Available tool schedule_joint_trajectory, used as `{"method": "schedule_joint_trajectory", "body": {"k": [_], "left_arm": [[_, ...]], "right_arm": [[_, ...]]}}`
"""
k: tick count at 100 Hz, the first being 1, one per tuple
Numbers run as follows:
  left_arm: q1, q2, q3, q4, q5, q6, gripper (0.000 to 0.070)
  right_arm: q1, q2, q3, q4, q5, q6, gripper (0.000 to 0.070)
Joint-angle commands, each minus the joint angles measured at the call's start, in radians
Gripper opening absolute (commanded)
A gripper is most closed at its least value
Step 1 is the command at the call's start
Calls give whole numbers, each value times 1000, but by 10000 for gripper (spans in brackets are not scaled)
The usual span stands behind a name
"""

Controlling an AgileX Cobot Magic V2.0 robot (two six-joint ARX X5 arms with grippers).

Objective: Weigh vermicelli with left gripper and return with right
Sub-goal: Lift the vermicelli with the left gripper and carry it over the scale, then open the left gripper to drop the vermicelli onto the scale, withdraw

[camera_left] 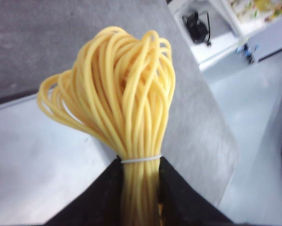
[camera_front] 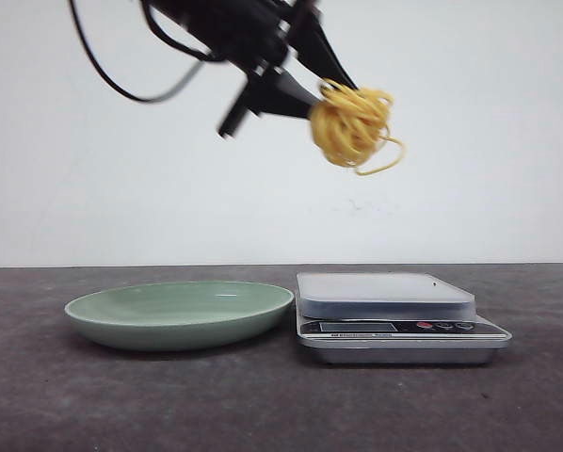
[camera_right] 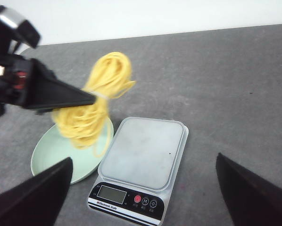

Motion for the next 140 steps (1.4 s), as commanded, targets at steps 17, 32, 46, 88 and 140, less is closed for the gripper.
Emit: {"method": "schedule_joint_trajectory", "body": {"k": [17,32,46,88,140], "left_arm": [[-11,141,14,97,-26,-164,11],[-11,212,14,74,-40,-163,11],[-12,248,14,59,-40,-158,11],[5,244,14,67,-3,-138,473],[134,-359,14,-326,-251,311,389]], "right_arm": [[4,6,18,5,0,-10,615],[4,6,18,5,0,-8,615],[3,6,18,5,0,-8,615],[3,6,18,0,-1,-11,616],[4,6,18,-18,0,-31,615]]}}
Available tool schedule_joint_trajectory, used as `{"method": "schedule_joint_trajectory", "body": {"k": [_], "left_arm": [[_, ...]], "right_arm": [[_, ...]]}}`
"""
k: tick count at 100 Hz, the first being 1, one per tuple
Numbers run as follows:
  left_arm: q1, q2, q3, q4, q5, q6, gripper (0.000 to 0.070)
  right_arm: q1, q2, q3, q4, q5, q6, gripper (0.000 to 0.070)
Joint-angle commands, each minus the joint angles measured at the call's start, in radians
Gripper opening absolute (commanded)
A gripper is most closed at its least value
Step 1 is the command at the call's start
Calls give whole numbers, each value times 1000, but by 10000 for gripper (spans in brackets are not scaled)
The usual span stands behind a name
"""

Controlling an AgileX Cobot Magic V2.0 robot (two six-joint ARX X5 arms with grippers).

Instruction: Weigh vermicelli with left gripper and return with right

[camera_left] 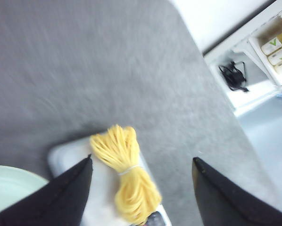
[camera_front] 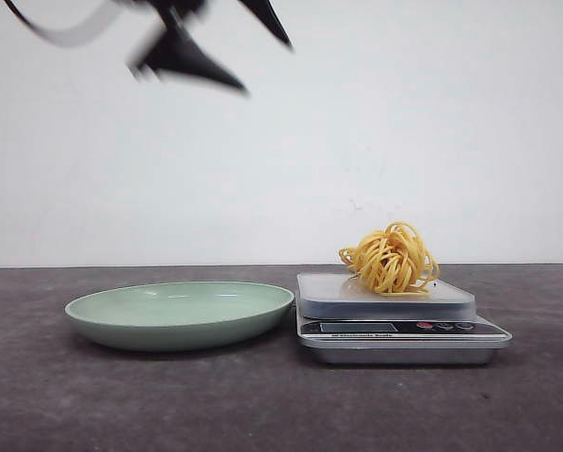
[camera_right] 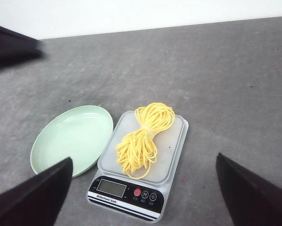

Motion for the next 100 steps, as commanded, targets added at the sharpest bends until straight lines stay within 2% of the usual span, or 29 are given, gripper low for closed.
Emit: {"method": "schedule_joint_trajectory", "body": {"k": [1,10,18,42,66,86,100], "left_arm": [[-2,-74,15,-66,-87,143,389],[-3,-202,15,-167,-203,216,389],[-3,-304,15,-261,-280,249,389],[-3,-551,14,-501,-412,296,389],[-3,-776,-19,-660,-446,265,387],[-3,-1011,-172,-681,-470,187,387],[-2,-1127,-289,-684,-511,182,387]], "right_arm": [[4,5,18,6,0,-19,615],[3,5,18,-2,0,-20,615],[3,6,18,-12,0,-23,615],[3,6,18,-15,0,-30,615],[4,6,18,-16,0,-37,615],[4,6,18,-16,0,-41,615],[4,6,18,-19,0,-41,615]]}}
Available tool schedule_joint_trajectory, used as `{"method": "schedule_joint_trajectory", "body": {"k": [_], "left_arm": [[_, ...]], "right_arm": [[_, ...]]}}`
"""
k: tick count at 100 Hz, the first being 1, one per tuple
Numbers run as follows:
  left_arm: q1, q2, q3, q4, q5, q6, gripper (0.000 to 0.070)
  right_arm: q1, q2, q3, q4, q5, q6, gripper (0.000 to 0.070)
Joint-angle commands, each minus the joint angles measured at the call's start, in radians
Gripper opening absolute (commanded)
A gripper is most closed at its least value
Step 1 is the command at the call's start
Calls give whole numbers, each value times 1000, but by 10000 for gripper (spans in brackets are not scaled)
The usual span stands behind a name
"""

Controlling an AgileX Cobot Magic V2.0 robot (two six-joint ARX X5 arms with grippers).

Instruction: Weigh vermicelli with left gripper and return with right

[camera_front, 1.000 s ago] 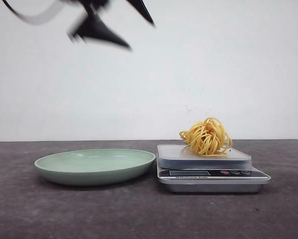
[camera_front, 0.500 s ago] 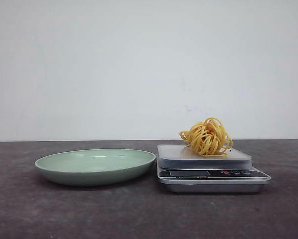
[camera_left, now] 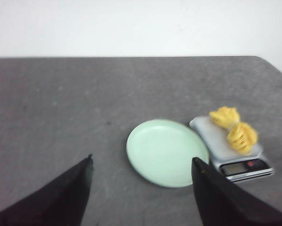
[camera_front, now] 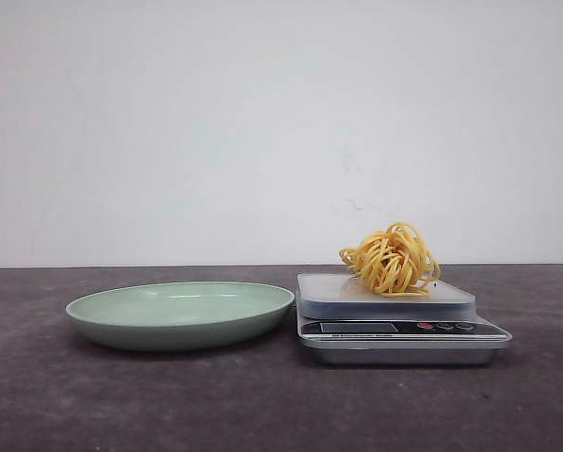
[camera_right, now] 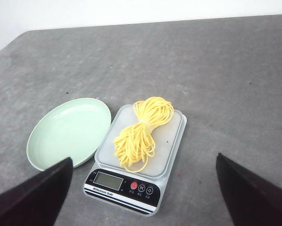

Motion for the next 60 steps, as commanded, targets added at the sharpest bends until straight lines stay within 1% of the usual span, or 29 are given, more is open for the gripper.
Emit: {"method": "schedule_joint_trajectory", "body": {"k": [1,21,29,48,60], "left_arm": [[-3,-24,-24,7,-19,-16,387],[-3,-45,-55,11,-26,-11,388],[-3,-45,-55,19,-26,-9,388],[-3,-45,-55,27,-26,-9,388],[-3,-45,-56,19,-25,-10,388]], "right_arm": [[4,6,18,5,0,-7,615],[5,6,18,0,0,-6,615],[8,11,18,3,0,7,615],[66,110,42,48,3,21,615],[135,218,112,78,51,55,615]]}}
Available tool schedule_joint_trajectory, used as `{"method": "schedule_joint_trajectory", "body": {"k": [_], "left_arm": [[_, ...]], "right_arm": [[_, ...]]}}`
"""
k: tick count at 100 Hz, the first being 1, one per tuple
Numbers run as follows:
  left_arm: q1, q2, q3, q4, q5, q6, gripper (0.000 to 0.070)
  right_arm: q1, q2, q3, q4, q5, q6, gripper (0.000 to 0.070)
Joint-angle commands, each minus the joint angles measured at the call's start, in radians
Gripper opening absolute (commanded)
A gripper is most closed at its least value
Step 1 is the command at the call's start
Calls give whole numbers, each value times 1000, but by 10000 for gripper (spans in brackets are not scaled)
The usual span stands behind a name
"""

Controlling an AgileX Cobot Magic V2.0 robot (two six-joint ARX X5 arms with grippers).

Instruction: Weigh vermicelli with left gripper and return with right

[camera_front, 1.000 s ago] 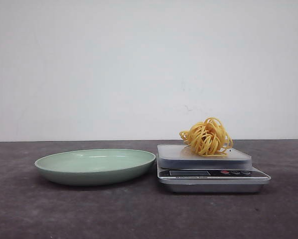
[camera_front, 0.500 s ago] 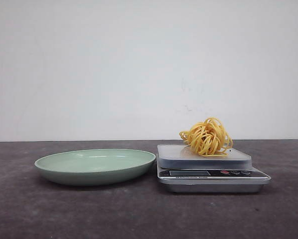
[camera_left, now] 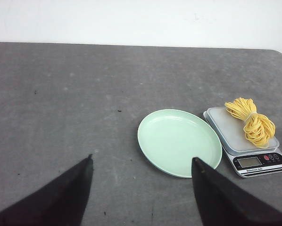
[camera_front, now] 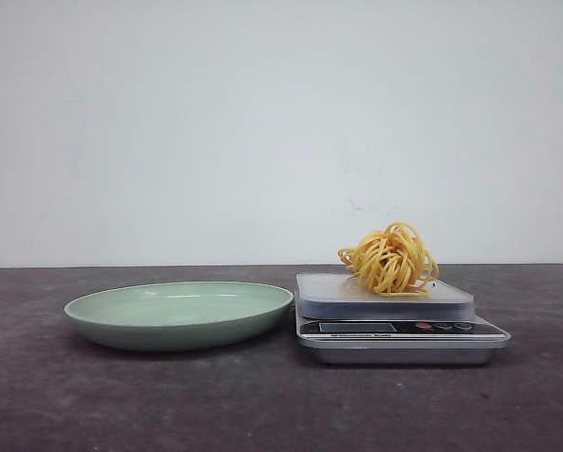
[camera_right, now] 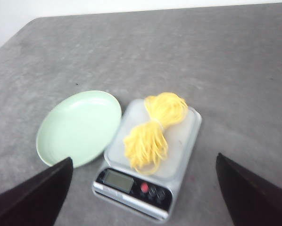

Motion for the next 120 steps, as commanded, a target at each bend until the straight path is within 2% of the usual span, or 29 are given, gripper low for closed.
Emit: {"method": "schedule_joint_trajectory", "body": {"k": [1,16,48,60,67,88,120], "left_arm": [[-3,2,11,6,-3,2,388],[-3,2,11,-3,-3,2,387],[-3,2,11,-3,-3,-3,387],[-3,2,11,-6,-3,-3,387],[-3,2,11,-10,-3,-3,387],[-3,2,11,-18,-3,-5,387],[-3,2,11,-47,-3,-6,387]], "right_arm": [[35,59,56,19,30,35,615],[123,252,168,16,82,63,612],[170,658,297,50,86,69,602],[169,782,328,56,103,68,544],[170,846,347,61,103,64,543],[187,993,426,67,108,50,544],[194,1065,461,53,129,68,544]]}}
